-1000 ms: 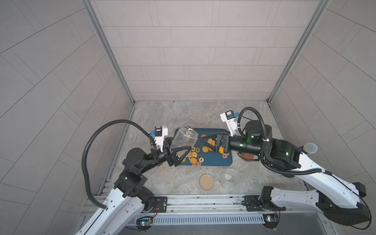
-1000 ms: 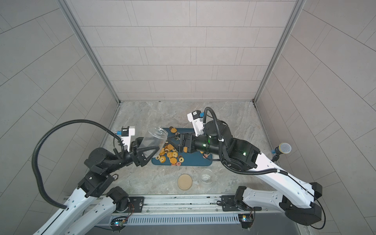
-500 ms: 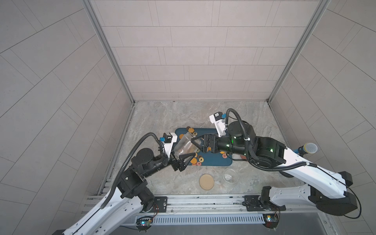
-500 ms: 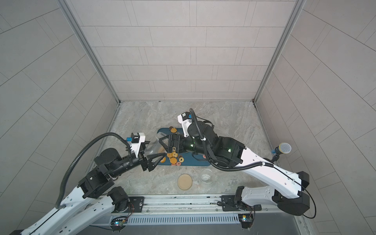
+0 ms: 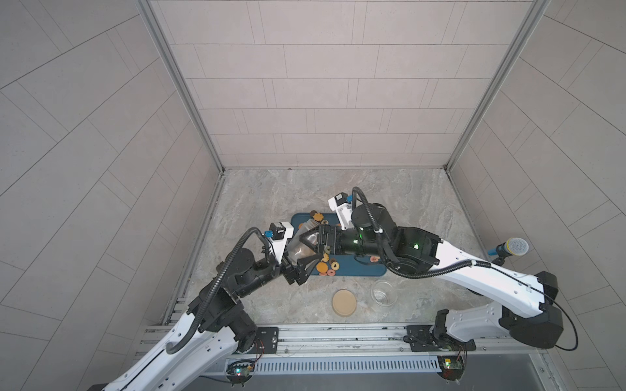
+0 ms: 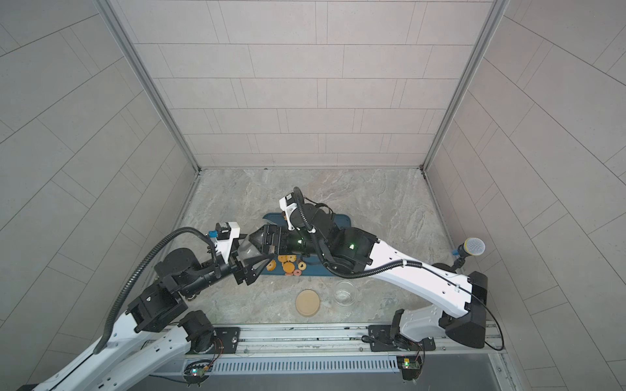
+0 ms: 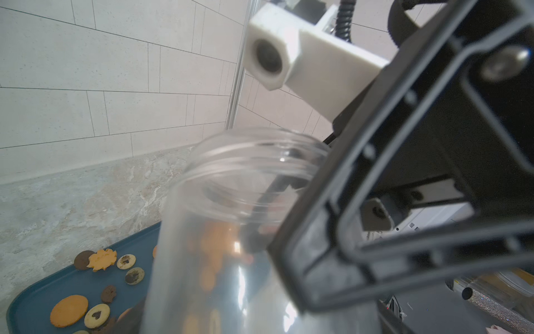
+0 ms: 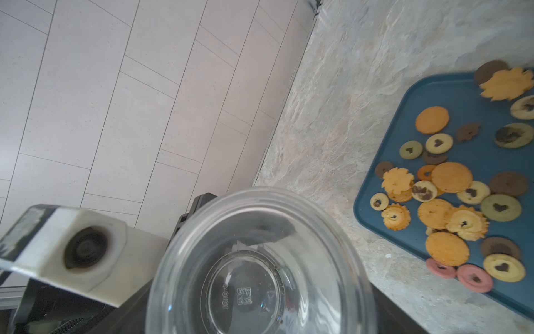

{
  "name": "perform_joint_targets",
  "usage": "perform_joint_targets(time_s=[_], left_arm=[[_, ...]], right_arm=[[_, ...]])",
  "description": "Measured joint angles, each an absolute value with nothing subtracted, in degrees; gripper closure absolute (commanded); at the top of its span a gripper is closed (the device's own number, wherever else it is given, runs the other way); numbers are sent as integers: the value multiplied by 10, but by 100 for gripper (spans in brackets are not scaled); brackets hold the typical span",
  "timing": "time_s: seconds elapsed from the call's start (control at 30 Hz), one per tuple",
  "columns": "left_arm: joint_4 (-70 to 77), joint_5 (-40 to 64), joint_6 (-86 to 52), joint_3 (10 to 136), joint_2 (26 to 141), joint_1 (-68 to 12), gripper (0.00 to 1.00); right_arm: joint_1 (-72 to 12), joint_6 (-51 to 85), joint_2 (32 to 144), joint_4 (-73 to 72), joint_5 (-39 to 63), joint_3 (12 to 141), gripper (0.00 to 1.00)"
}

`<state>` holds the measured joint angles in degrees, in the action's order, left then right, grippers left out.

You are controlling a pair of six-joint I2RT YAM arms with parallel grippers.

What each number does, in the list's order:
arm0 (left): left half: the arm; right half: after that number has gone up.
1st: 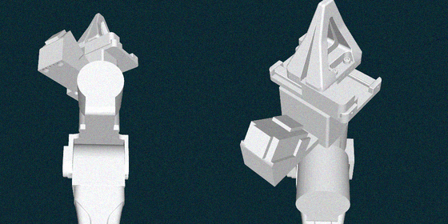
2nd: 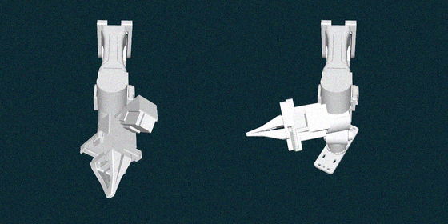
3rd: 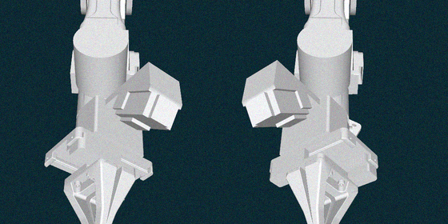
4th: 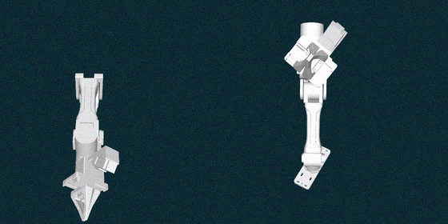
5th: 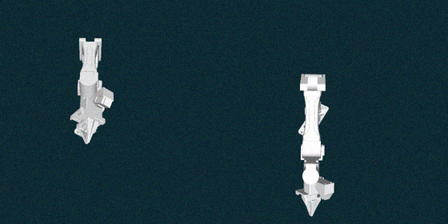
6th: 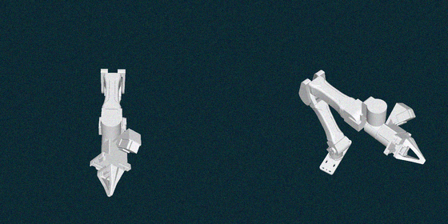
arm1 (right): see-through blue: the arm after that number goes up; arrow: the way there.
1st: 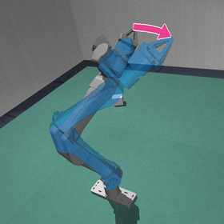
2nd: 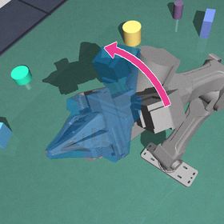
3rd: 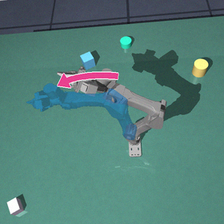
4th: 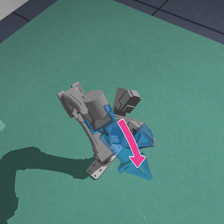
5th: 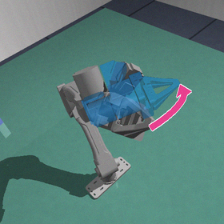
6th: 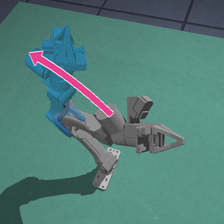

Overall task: Pour the cookies out of the jar
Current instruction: Place the jar at the center of the board.

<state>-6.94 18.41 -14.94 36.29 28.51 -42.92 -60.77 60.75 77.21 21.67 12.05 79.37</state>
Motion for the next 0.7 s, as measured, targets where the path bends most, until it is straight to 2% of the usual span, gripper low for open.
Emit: perform_joint_targets(time_s=[0.13,0.17,0.27,0.3,0.33,0.37,0.5,0.6,0.7], left_arm=[[-72,181,-149,363,284,-429,100],[-72,179,-148,363,284,-429,100],[-70,175,-147,363,282,-429,100],[-70,175,-147,362,282,-429,100],[-69,173,-147,362,282,-429,92],[-69,171,-147,361,283,-429,77],[-73,158,-154,360,286,-435,3],[-86,125,-163,360,278,-441,0],[-125,36,-180,360,260,-438,0]], right_arm=[[-609,624,777,191,133,783,17],[-609,626,777,188,134,782,26],[-609,629,777,180,136,780,84],[-609,628,777,181,135,780,100],[-609,624,777,183,133,780,100],[-609,619,777,186,130,780,100],[-613,585,777,218,111,791,100],[-616,540,777,260,57,808,100],[-600,497,772,325,-10,812,100]])
